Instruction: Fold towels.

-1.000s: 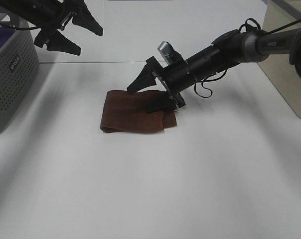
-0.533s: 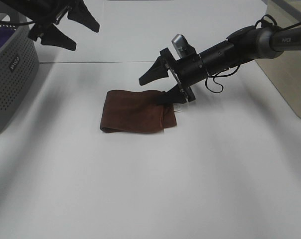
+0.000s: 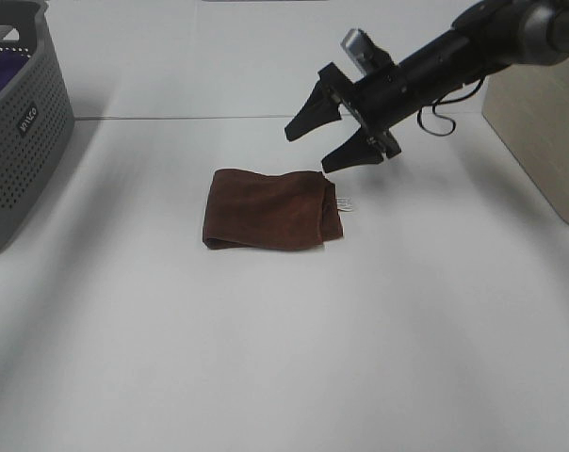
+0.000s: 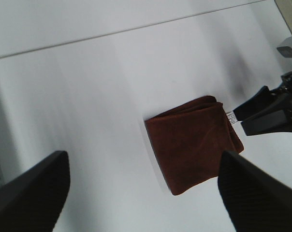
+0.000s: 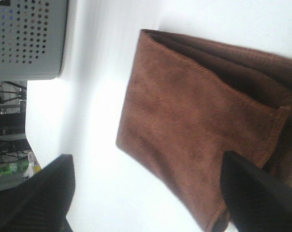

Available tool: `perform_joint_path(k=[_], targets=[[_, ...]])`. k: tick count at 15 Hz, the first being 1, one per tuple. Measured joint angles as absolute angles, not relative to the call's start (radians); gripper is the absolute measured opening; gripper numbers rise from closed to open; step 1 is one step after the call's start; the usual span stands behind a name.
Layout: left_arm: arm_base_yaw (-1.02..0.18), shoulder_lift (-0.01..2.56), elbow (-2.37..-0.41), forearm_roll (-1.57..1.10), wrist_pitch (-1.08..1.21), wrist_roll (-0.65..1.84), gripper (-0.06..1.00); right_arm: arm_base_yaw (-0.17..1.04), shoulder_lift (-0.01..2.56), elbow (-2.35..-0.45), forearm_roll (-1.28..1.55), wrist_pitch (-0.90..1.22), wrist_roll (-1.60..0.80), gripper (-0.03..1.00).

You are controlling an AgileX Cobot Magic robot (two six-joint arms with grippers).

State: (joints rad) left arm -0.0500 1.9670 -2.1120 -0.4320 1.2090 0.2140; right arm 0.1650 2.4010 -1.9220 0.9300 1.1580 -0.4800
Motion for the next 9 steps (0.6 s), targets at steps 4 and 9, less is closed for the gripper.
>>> perform_joint_path(k=[4,9], targets=[[-0.05,1.843,-2.076,-0.363,1.211,0.195,0.8,0.165,2.251,-1.922,0.714,1.202,-0.372,0.78],[-0.05,1.552,-1.77,-0.2,1.211,0.132,0.8,0.192,1.997,-1.874,0.356,1.204,-0.177,0.78]])
